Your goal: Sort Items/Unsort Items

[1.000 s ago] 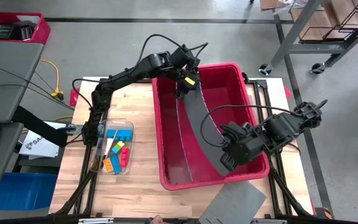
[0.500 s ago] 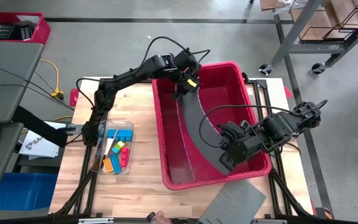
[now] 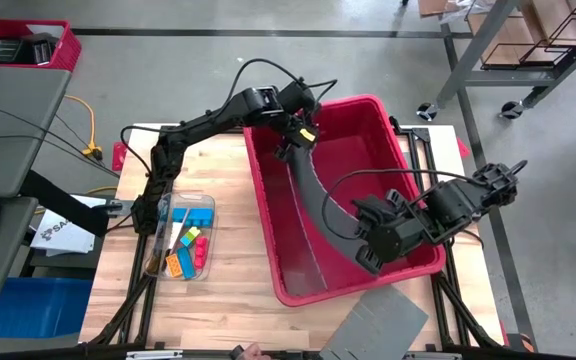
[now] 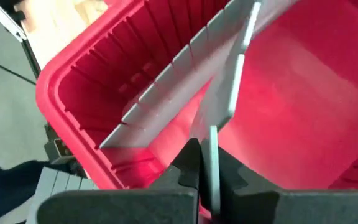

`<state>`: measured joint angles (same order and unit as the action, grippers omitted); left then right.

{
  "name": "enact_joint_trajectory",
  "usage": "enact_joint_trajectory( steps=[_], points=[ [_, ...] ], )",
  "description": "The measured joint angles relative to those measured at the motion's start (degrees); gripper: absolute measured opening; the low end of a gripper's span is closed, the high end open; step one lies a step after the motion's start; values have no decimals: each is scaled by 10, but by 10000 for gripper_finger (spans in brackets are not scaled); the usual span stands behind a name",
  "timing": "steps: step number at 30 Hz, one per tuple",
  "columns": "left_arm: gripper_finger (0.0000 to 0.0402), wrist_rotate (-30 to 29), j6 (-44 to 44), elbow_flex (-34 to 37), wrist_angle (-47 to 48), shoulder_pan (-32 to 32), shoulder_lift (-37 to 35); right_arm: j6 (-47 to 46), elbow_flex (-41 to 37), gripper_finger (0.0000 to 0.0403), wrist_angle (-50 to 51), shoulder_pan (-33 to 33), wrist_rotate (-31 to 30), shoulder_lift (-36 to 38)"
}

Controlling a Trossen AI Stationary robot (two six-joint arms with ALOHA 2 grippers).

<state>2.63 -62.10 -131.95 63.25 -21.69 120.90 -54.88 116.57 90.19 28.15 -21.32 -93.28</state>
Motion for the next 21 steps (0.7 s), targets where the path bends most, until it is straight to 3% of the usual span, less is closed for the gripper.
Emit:
enact_joint_trajectory(
  steps=[4, 13, 18, 21],
  points=[
    [0, -23, -9, -28, -15, 0, 1, 17, 1, 0, -3, -15, -10, 1],
    [0, -49, -1, -29, -266, -18, -3, -6, 1, 0, -3, -30, -87, 1],
    [0, -59, 14, -29, -298, -15, -3, -36, -12, 0, -2, -30, -104, 1],
    [0, -83, 39, -29, -286, -9, -8, -45, -33, 0, 0, -32, -84, 1]
  ],
)
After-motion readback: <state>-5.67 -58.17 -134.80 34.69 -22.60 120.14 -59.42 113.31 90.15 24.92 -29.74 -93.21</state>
